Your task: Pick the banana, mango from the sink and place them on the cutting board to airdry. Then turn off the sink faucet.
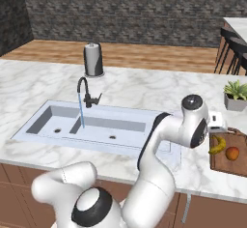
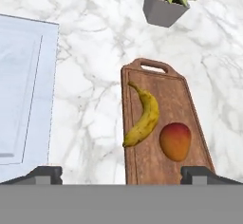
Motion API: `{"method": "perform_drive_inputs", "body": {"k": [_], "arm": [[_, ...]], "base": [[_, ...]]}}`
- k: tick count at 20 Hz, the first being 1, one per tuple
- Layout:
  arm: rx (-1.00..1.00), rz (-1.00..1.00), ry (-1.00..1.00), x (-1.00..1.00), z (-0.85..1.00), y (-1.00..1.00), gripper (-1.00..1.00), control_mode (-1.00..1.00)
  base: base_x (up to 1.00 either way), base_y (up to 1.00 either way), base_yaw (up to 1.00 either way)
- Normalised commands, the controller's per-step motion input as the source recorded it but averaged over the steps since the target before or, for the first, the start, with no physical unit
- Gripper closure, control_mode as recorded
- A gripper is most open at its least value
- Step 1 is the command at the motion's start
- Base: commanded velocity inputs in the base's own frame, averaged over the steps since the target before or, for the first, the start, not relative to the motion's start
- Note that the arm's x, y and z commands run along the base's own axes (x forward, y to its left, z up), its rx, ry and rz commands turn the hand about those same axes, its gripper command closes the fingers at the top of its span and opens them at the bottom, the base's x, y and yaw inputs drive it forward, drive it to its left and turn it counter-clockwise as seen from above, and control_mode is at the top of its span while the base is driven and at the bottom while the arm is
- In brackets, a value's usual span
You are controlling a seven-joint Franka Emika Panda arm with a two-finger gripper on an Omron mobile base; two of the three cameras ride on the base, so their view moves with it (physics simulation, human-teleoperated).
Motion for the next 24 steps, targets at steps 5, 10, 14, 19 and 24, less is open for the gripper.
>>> {"method": "perform_drive_inputs", "body": {"k": [5, 10, 14, 19, 24], "arm": [[-0.26, 0.12, -0.09, -0.38, 0.50, 0.83, -1.00, -1.00], [-0.02, 0.06, -0.04, -0.03, 0.98, 0.52, -1.00, -1.00], [0.17, 0.11, 0.03, 0.00, 0.80, 0.11, -1.00, -1.00], [0.18, 0.10, 0.12, 0.00, 0.74, 0.00, -1.00, -1.00], [0.12, 0.13, 0.07, -0.11, 0.36, 0.02, -1.00, -1.00]], "base": [[0.00, 0.00, 0.00], [0.00, 0.00, 0.00], [0.00, 0.00, 0.00], [0.00, 0.00, 0.00], [0.00, 0.00, 0.00]]}}
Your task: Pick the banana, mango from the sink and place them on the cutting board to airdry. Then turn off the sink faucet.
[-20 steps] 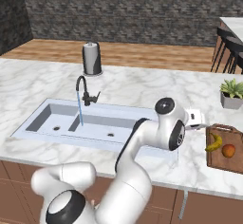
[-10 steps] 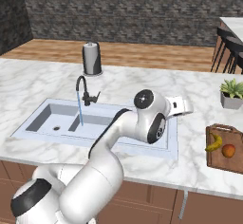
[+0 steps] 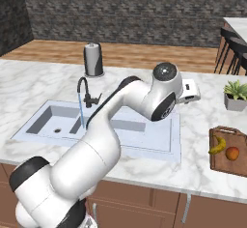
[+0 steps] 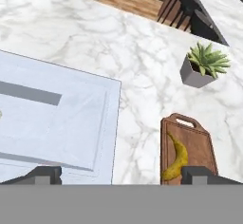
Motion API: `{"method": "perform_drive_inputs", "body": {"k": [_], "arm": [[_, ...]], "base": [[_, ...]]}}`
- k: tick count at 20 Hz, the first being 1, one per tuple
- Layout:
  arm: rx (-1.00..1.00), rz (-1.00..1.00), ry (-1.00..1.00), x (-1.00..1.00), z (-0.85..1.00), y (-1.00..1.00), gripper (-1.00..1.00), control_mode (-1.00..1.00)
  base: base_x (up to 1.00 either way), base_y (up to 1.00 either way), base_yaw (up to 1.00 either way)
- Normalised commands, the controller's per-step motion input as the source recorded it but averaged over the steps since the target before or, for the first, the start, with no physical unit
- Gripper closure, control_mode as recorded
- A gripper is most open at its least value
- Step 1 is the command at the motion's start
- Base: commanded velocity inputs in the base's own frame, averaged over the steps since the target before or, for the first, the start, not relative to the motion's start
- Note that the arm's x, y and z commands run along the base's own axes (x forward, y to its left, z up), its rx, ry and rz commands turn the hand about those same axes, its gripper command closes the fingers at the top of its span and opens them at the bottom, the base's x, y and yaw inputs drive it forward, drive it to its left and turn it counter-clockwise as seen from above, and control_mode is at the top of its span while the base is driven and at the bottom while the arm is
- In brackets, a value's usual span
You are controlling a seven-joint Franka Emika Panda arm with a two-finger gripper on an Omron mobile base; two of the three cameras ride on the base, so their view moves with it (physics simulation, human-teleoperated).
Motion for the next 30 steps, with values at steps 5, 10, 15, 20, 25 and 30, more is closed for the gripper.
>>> {"method": "perform_drive_inputs", "body": {"k": [5, 10, 15, 20, 25, 30], "arm": [[-0.06, 0.10, -0.01, -0.43, 0.00, 0.45, -1.00, -1.00], [-0.01, 0.01, -0.16, -0.46, 0.00, 0.48, -1.00, -1.00], [-0.02, 0.13, -0.20, -0.36, 0.00, 0.46, -1.00, -1.00], [-0.08, 0.12, -0.21, -0.34, 0.00, 0.36, -1.00, -1.00], [-0.01, 0.09, -0.08, -0.19, 0.09, 0.24, -1.00, -1.00], [0.00, 0.03, -0.05, -0.02, 0.06, 0.10, -1.00, -1.00]], "base": [[0.00, 0.00, 0.00], [0.00, 0.00, 0.00], [0.00, 0.00, 0.00], [0.00, 0.00, 0.00], [0.00, 0.00, 0.00], [0.00, 0.00, 0.00]]}}
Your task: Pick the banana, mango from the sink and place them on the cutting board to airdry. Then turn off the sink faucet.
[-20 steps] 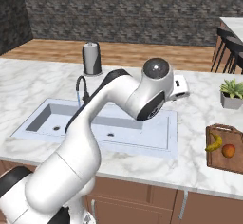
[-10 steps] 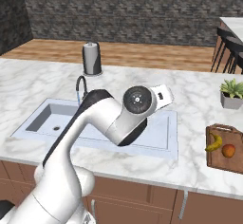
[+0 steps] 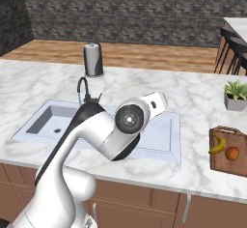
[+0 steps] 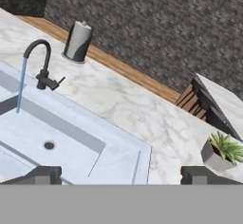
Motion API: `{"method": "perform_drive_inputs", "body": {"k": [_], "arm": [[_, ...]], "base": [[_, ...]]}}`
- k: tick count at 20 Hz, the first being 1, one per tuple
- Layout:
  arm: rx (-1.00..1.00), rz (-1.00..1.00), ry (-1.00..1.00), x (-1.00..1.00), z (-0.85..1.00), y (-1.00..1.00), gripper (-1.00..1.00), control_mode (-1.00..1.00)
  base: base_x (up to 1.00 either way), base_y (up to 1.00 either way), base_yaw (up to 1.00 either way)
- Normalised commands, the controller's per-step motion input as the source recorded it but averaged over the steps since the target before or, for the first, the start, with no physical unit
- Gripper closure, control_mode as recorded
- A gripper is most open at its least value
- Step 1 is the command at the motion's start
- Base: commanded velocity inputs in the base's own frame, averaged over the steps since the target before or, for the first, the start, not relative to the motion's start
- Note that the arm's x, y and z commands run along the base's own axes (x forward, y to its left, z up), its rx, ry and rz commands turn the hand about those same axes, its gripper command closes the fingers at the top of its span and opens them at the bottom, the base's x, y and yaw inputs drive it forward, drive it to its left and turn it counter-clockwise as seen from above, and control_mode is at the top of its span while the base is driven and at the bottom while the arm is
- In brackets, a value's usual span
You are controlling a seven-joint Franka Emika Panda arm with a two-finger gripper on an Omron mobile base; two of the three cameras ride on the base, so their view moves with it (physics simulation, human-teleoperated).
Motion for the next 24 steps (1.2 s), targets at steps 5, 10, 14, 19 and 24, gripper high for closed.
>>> {"method": "perform_drive_inputs", "body": {"k": [5, 10, 14, 19, 24], "arm": [[0.13, 0.00, -0.02, 0.00, -0.03, 0.00, -1.00, -1.00], [0.19, 0.00, 0.00, -0.18, -0.32, 0.03, -1.00, -1.00], [0.14, 0.02, -0.03, -0.03, -0.14, 0.19, -1.00, -1.00], [0.05, 0.02, -0.19, -0.14, -0.11, 0.36, -1.00, -1.00], [0.00, -0.01, -0.25, -0.41, 0.05, 0.56, -1.00, -1.00]], "base": [[0.00, 0.00, 0.00], [0.00, 0.00, 0.00], [0.00, 0.00, 0.00], [0.00, 0.00, 0.00], [0.00, 0.00, 0.00]]}}
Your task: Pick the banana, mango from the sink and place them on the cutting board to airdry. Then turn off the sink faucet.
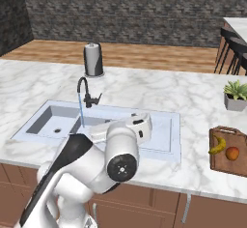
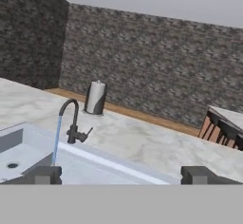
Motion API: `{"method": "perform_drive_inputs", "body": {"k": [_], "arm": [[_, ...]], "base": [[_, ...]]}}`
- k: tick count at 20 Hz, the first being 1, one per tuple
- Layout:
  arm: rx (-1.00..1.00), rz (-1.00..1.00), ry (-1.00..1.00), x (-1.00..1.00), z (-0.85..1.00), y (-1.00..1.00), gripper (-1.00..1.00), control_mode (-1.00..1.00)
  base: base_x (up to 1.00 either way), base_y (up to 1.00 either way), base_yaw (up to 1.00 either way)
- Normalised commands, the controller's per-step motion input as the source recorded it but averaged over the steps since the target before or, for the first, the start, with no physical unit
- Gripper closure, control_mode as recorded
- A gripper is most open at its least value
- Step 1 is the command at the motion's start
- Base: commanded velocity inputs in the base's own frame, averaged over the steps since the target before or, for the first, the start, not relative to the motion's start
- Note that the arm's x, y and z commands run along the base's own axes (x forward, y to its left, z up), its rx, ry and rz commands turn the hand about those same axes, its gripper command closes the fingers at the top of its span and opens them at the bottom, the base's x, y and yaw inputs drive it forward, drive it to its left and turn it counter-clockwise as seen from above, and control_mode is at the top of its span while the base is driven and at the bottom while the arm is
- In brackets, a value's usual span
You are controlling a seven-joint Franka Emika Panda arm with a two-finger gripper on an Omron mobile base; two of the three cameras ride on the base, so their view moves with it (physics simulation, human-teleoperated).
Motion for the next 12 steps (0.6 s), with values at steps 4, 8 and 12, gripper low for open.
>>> {"method": "perform_drive_inputs", "body": {"k": [4, 8, 12], "arm": [[0.00, 0.00, -0.25, -0.30, -0.15, 0.62, -1.00, -1.00], [0.01, -0.03, -0.11, 0.00, 0.03, 0.52, -1.00, -1.00], [0.02, 0.00, 0.04, 0.08, 0.02, 0.49, -1.00, -1.00]], "base": [[0.00, 0.00, 0.00], [0.00, 0.00, 0.00], [0.00, 0.00, 0.00]]}}
